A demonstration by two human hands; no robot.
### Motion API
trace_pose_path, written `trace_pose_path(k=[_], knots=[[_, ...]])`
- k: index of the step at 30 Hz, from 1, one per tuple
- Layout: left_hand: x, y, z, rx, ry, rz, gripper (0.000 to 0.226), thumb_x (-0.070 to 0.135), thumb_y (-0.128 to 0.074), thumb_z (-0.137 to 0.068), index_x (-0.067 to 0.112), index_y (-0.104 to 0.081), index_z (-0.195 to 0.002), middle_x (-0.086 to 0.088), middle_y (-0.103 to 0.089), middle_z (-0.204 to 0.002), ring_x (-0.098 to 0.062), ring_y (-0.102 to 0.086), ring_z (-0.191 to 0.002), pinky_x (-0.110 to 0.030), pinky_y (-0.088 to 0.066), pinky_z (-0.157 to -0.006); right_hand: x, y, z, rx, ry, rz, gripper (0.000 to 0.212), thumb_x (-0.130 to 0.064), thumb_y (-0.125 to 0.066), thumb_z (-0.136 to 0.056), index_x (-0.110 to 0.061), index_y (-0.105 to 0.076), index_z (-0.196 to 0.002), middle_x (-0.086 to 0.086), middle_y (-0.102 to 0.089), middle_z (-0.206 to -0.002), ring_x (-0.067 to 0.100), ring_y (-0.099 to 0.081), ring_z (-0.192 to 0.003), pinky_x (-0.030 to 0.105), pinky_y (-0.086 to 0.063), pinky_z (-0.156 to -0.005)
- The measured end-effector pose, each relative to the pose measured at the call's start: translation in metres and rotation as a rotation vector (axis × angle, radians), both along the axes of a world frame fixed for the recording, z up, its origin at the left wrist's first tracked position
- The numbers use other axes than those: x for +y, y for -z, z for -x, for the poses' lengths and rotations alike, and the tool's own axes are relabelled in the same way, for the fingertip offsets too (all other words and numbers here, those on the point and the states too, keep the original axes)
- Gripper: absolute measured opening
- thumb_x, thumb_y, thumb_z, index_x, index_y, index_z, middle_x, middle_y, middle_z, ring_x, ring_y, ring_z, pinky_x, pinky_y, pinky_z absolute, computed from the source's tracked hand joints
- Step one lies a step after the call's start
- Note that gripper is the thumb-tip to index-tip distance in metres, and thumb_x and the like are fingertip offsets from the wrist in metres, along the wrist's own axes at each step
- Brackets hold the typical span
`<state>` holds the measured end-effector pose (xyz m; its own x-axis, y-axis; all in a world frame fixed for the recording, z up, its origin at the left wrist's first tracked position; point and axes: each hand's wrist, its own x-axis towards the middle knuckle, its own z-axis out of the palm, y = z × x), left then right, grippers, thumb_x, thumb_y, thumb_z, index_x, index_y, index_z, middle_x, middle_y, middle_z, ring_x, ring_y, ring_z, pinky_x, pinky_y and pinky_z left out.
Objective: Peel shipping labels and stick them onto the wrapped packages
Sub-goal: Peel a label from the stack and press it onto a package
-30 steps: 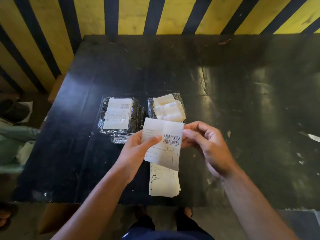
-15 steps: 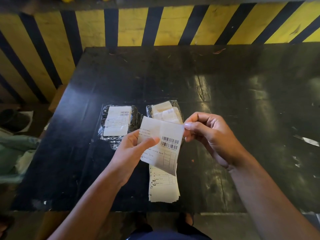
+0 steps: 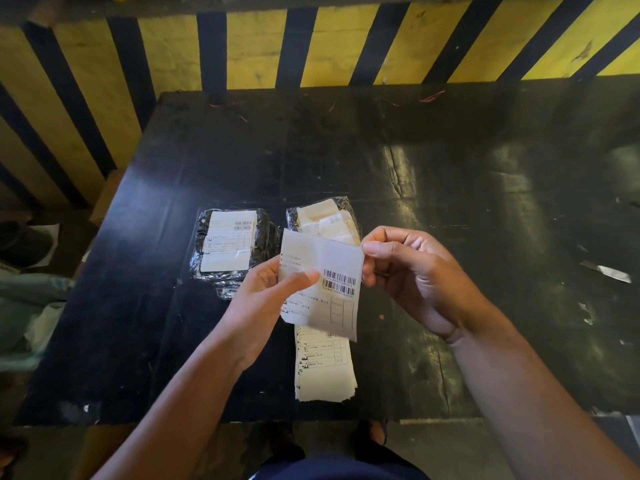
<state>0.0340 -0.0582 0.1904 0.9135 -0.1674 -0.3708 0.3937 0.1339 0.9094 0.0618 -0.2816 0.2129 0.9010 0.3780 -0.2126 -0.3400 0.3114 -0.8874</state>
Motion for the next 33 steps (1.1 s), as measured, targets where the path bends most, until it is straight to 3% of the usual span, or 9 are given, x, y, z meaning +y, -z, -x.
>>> trace_pose_path(k=[3,5,7,10,13,19,27,33], knots=[[-0.011,-0.001,0.002,-0.169,-0.246,-0.328,0.053,0.037,-0.083,-0.079,0.024,-0.063,-0.126,0.002,-0.073,-0.114,-0.013,-0.069,-0.109,-0.024,-0.054,-0.086,0.005,0.001,0.003,0.058,0.035,-0.079,0.015,-0.014,-0.066,-0.089,-0.011,-0.073,-0.076,0.006,-0.063,-0.069,0.011,-0.06,-0.064,0.02,-0.052,-0.062],[-0.017,-0.002,0.006,-0.406,-0.382,-0.503,0.041,0.034,-0.087,-0.084,0.024,-0.064,-0.117,0.007,-0.068,-0.11,-0.012,-0.067,-0.106,-0.024,-0.053,-0.087,0.01,0.002,0.005,0.085,0.078,-0.108,0.012,-0.013,-0.07,-0.088,-0.012,-0.073,-0.076,0.004,-0.062,-0.067,0.01,-0.059,-0.062,0.018,-0.052,-0.06],[-0.026,-0.009,0.007,-0.525,-0.297,-0.432,0.027,0.026,-0.084,-0.087,0.018,-0.068,-0.108,0.003,-0.071,-0.1,-0.016,-0.07,-0.096,-0.026,-0.056,-0.083,0.014,0.003,0.006,0.101,0.11,-0.118,0.01,-0.013,-0.073,-0.087,-0.011,-0.073,-0.078,0.004,-0.062,-0.068,0.009,-0.059,-0.062,0.019,-0.053,-0.062],[-0.039,-0.017,0.009,-0.536,-0.165,-0.303,0.02,0.017,-0.083,-0.089,0.011,-0.071,-0.103,-0.003,-0.076,-0.096,-0.017,-0.074,-0.09,-0.027,-0.06,-0.08,0.021,0.005,0.007,0.091,0.123,-0.11,0.011,-0.017,-0.07,-0.088,-0.012,-0.073,-0.079,0.01,-0.06,-0.076,0.016,-0.055,-0.072,0.027,-0.05,-0.073],[-0.042,-0.016,0.006,-0.487,-0.193,-0.218,0.018,0.018,-0.082,-0.09,0.011,-0.073,-0.102,-0.006,-0.078,-0.096,-0.024,-0.077,-0.091,-0.038,-0.064,-0.084,0.025,0.003,0.009,0.044,0.145,-0.089,0.011,-0.015,-0.072,-0.091,-0.008,-0.072,-0.082,0.008,-0.059,-0.073,0.014,-0.052,-0.069,0.021,-0.05,-0.066],[-0.038,-0.018,0.003,-0.412,-0.197,-0.117,0.021,0.021,-0.078,-0.086,0.009,-0.076,-0.103,-0.008,-0.08,-0.096,-0.023,-0.079,-0.09,-0.028,-0.062,-0.081,0.029,0.0,0.013,-0.059,0.19,0.007,0.016,-0.007,-0.063,-0.098,-0.002,-0.07,-0.085,0.007,-0.058,-0.069,0.011,-0.051,-0.063,0.02,-0.047,-0.063],[-0.034,-0.012,-0.001,-0.398,-0.22,-0.131,0.022,0.023,-0.076,-0.088,0.009,-0.078,-0.105,-0.008,-0.081,-0.098,-0.026,-0.08,-0.092,-0.036,-0.065,-0.083,0.029,0.003,0.015,-0.257,0.236,0.225,0.013,-0.007,-0.065,-0.1,0.002,-0.073,-0.094,0.005,-0.068,-0.073,0.012,-0.062,-0.069,0.022,-0.054,-0.07],[-0.033,-0.011,-0.001,-0.407,-0.215,-0.137,0.022,0.024,-0.077,-0.087,0.012,-0.078,-0.105,-0.006,-0.082,-0.099,-0.025,-0.08,-0.093,-0.036,-0.066,-0.083,0.028,0.004,0.013,-0.256,0.232,0.236,0.011,-0.006,-0.067,-0.098,0.0,-0.074,-0.094,0.005,-0.071,-0.073,0.016,-0.064,-0.07,0.026,-0.057,-0.071]])
